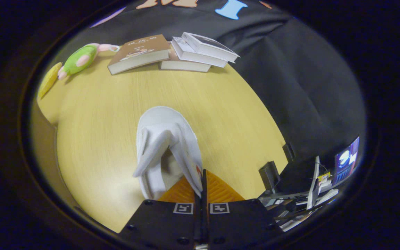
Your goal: Open the storage box then place both shoes into the box .Put the left shoe in first, then the right shoe, with the right side of both shoes facing outward in a uniform manner.
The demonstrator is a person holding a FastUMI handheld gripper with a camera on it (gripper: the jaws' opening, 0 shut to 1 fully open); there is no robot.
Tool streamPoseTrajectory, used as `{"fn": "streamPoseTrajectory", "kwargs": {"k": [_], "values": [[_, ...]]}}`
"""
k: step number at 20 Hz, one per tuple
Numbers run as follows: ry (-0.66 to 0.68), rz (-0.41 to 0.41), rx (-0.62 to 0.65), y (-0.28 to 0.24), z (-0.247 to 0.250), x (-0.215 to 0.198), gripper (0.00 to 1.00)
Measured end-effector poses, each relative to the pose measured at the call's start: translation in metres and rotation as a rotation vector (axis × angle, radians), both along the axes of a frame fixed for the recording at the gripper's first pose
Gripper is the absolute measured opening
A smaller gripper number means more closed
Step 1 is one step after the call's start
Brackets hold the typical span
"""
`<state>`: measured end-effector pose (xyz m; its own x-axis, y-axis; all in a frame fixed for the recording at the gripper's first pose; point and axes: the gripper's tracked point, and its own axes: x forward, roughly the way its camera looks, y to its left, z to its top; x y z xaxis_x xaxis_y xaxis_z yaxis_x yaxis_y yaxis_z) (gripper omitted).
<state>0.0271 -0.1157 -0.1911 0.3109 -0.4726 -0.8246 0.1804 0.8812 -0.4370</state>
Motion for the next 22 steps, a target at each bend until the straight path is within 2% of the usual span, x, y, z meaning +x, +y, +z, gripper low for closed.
{"fn": "streamPoseTrajectory", "kwargs": {"k": [2, 5, 10, 17, 20, 22], "values": [[0.034, 0.000, -0.015, -0.001, 0.003, -0.012, 0.03], [0.015, -0.003, -0.036, 0.003, 0.017, -0.018, 0.03], [-0.009, 0.043, -0.125, 0.016, 0.067, -0.017, 0.03], [-0.255, 0.164, -0.163, 0.083, 0.184, 0.024, 0.03], [-0.359, 0.238, -0.129, 0.131, 0.229, 0.035, 0.03], [-0.397, 0.294, -0.097, 0.164, 0.242, 0.035, 0.03]]}}
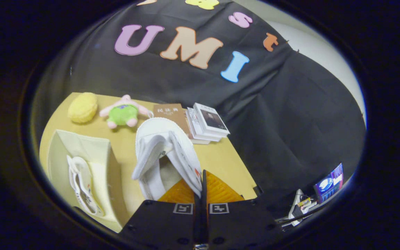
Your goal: Open the storage box then place both shoes into the box .Put the left shoe in first, then the right shoe, with the right side of both shoes facing outward in a uniform manner.
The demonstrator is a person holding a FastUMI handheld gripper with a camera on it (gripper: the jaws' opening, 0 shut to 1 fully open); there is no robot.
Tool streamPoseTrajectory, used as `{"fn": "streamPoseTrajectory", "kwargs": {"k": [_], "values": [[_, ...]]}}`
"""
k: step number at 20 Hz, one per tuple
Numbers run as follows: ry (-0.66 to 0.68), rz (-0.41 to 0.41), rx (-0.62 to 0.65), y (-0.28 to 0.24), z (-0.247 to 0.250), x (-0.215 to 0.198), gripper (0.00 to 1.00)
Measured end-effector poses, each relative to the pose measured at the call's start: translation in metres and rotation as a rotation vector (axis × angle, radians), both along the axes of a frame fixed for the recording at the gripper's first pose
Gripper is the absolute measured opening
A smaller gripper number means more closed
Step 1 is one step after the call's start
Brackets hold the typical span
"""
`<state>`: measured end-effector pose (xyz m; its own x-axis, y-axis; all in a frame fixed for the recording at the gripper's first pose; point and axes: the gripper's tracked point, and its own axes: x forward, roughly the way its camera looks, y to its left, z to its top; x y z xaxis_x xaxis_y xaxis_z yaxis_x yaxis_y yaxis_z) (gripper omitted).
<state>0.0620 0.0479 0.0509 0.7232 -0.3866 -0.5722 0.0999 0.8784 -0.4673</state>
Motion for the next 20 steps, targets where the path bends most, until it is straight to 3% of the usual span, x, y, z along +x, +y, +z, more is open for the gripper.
{"fn": "streamPoseTrajectory", "kwargs": {"k": [4, 10, 20], "values": [[-0.004, 0.104, -0.010, 0.061, 0.005, -0.010, 0.03], [0.070, 0.212, 0.088, 0.139, -0.032, -0.023, 0.03], [0.214, 0.097, 0.316, 0.150, -0.115, -0.037, 0.03]]}}
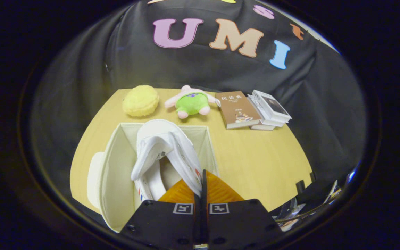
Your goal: Open the storage box then place both shoes into the box .Put the left shoe in first, then the right shoe, with the right side of both shoes facing outward in a uniform manner.
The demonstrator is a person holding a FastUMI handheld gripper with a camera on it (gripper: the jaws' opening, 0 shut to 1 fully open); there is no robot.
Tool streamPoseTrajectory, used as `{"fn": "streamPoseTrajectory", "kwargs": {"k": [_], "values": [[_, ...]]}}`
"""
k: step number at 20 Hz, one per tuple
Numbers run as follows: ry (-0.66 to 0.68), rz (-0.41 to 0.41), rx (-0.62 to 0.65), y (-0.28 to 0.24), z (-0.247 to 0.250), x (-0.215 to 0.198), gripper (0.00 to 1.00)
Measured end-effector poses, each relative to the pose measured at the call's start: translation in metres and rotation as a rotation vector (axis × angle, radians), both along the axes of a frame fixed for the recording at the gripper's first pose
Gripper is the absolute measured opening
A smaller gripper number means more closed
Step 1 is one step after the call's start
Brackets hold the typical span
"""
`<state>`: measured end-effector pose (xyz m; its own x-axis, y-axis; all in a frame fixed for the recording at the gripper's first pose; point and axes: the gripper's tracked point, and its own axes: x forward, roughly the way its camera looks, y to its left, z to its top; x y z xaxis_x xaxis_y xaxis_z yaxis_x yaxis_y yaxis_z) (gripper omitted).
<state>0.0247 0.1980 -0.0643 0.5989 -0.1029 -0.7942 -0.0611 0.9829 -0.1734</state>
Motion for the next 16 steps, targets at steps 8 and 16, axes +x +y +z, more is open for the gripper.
{"fn": "streamPoseTrajectory", "kwargs": {"k": [8, 16], "values": [[0.096, -0.079, 0.106, -0.004, -0.042, -0.011, 0.04], [0.029, -0.060, 0.193, -0.006, -0.013, -0.014, 0.17]]}}
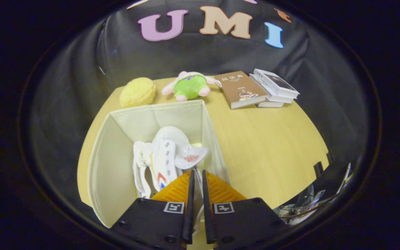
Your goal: Open the storage box then place both shoes into the box .Put the left shoe in first, then the right shoe, with the right side of both shoes facing outward in a uniform manner.
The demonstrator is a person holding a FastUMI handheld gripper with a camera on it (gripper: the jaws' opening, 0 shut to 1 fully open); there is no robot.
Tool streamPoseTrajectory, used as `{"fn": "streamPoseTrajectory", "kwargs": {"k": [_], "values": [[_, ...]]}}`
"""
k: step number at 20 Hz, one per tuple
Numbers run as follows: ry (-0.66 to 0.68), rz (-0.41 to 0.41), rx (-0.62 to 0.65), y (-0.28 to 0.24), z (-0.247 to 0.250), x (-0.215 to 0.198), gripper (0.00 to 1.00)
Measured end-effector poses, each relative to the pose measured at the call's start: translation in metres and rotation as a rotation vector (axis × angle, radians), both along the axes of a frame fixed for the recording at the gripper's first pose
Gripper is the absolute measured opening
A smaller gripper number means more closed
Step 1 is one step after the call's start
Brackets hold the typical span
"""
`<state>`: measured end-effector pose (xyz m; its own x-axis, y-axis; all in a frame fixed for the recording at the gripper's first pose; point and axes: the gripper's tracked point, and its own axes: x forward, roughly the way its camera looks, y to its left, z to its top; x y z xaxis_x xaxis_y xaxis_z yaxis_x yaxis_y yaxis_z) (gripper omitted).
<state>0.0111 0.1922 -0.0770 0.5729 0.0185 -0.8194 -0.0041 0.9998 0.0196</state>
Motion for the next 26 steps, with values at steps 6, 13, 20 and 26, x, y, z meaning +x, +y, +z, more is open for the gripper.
{"fn": "streamPoseTrajectory", "kwargs": {"k": [6, 13, 20, 26], "values": [[-0.181, 0.031, 0.187, 0.005, 0.059, 0.002, 0.79], [-0.439, 0.088, 0.046, -0.047, 0.090, 0.016, 1.00], [-0.724, 0.119, 0.085, -0.103, 0.101, 0.026, 1.00], [-0.892, 0.172, 0.188, -0.118, 0.102, 0.022, 1.00]]}}
